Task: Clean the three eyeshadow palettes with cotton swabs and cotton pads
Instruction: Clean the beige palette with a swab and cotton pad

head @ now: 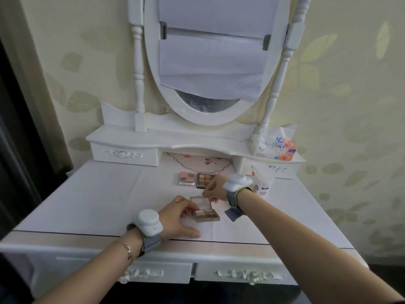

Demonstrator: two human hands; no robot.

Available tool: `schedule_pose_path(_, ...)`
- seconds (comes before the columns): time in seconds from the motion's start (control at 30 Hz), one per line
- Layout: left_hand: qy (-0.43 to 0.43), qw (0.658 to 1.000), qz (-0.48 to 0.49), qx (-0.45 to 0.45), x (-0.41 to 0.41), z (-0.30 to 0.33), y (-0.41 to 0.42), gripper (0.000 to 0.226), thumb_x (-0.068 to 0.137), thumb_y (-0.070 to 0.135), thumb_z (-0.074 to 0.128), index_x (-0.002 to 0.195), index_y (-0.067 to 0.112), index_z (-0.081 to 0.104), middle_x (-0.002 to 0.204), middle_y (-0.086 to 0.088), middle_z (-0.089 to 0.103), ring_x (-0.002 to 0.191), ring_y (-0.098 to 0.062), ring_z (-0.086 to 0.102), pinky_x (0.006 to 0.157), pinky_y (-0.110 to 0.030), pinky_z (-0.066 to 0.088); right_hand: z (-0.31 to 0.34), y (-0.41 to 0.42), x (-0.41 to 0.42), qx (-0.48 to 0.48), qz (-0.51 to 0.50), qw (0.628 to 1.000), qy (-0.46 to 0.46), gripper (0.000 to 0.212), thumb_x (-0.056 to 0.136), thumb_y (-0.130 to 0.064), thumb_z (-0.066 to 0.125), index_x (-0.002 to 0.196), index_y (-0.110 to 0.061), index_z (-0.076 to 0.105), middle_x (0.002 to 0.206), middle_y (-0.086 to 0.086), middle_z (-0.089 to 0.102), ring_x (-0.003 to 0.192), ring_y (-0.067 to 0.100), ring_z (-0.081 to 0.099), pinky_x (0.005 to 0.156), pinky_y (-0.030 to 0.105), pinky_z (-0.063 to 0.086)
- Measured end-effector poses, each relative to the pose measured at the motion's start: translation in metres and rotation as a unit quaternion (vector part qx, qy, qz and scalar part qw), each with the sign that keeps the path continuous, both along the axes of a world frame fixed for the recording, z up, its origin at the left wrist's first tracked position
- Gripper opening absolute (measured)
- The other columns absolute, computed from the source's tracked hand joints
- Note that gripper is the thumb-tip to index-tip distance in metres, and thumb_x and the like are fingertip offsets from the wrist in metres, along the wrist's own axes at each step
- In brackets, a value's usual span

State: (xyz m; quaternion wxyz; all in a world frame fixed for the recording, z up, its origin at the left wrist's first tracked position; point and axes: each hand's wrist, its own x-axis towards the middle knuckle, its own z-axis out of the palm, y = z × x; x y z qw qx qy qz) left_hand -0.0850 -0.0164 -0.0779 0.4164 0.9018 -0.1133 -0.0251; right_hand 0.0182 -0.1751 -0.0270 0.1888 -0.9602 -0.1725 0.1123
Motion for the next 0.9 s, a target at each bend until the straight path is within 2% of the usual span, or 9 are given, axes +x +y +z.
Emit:
schedule_pose_path(0.1,0.008,1.000,0.019,-0.006,0.000,0.005,-0.004,0.078,0.037,0.071,0.060,0.103,0.031,0.053,0.102,0.010,0.043,0.091,-0.002,0.053,0.086,-0.009,0.041,-0.001,-0.004,0.000,0.017,0.002,1.000,0.012,0.021,0.077,-0.027,0.060,0.079,-0.012,0.076,0.070,-0.002,0.074,0.058,0.007,0.056,0.078,0.031,0.058)
schedule_pose_path(0.17,0.010,0.999,0.040,-0.022,0.000,0.007,-0.006,0.072,0.039,0.073,0.056,0.098,0.030,0.054,0.101,0.008,0.044,0.090,-0.006,0.055,0.083,-0.009,0.043,0.000,-0.006,-0.001,0.027,0.000,0.999,0.017,0.020,0.078,-0.025,0.061,0.079,-0.011,0.075,0.072,0.000,0.074,0.057,0.007,0.058,0.082,0.035,0.058)
schedule_pose_path(0.23,0.007,0.999,0.042,-0.021,-0.001,0.009,-0.009,0.069,0.041,0.074,0.052,0.094,0.031,0.053,0.099,0.008,0.043,0.088,-0.005,0.054,0.080,-0.007,0.043,0.003,-0.010,-0.003,0.037,-0.002,0.999,0.021,0.019,0.079,-0.024,0.061,0.081,-0.011,0.075,0.072,0.000,0.074,0.057,0.006,0.058,0.083,0.034,0.057)
schedule_pose_path(0.37,0.001,0.999,0.033,0.002,-0.001,0.007,-0.008,0.074,0.039,0.072,0.055,0.100,0.031,0.051,0.099,0.011,0.041,0.086,0.000,0.050,0.076,0.000,0.038,0.011,-0.020,-0.010,0.080,-0.015,0.996,0.031,0.019,0.080,-0.017,0.059,0.084,-0.004,0.073,0.073,0.008,0.073,0.056,0.011,0.053,0.073,0.026,0.051)
schedule_pose_path(0.47,-0.003,1.000,0.025,0.016,-0.001,0.004,-0.006,0.078,0.037,0.070,0.058,0.103,0.029,0.051,0.099,0.015,0.039,0.087,0.001,0.050,0.076,0.001,0.036,0.024,-0.034,-0.015,0.082,-0.016,0.997,0.000,0.019,0.084,-0.017,0.059,0.087,-0.006,0.074,0.070,0.004,0.068,0.057,0.013,0.053,0.064,0.022,0.049)
schedule_pose_path(0.6,-0.018,0.999,0.029,0.022,0.000,0.002,-0.008,0.077,0.035,0.065,0.060,0.102,0.028,0.051,0.098,0.012,0.040,0.084,0.002,0.049,0.074,0.001,0.036,0.038,-0.062,-0.015,0.084,-0.052,0.995,-0.019,0.015,0.082,-0.019,0.061,0.083,-0.011,0.074,0.073,0.003,0.072,0.061,0.014,0.060,0.074,0.030,0.055)
schedule_pose_path(0.7,-0.021,0.999,0.023,0.034,0.001,0.004,-0.012,0.076,0.036,0.064,0.060,0.102,0.028,0.051,0.099,0.016,0.035,0.083,0.002,0.047,0.072,0.000,0.037,0.043,-0.083,-0.021,0.071,-0.083,0.994,-0.019,0.014,0.081,-0.017,0.062,0.079,-0.010,0.072,0.068,0.000,0.068,0.056,0.013,0.057,0.066,0.025,0.053)
schedule_pose_path(0.8,-0.019,0.998,0.022,0.049,0.002,0.005,-0.012,0.073,0.040,0.060,0.067,0.102,0.027,0.051,0.107,0.015,0.032,0.084,0.001,0.046,0.071,0.001,0.036,0.043,-0.095,-0.023,-0.006,-0.105,0.994,-0.027,0.015,0.082,-0.020,0.060,0.072,-0.014,0.068,0.063,-0.003,0.065,0.053,0.012,0.056,0.062,0.021,0.047)
schedule_pose_path(0.9,-0.020,0.998,0.023,0.059,0.001,0.004,-0.011,0.076,0.039,0.063,0.066,0.104,0.026,0.051,0.117,0.011,0.030,0.086,0.000,0.046,0.070,0.002,0.035,0.042,-0.098,-0.026,-0.185,-0.111,0.976,-0.001,0.026,0.084,-0.029,0.055,0.060,-0.019,0.055,0.064,-0.007,0.060,0.064,0.013,0.055,0.071,0.024,0.043)
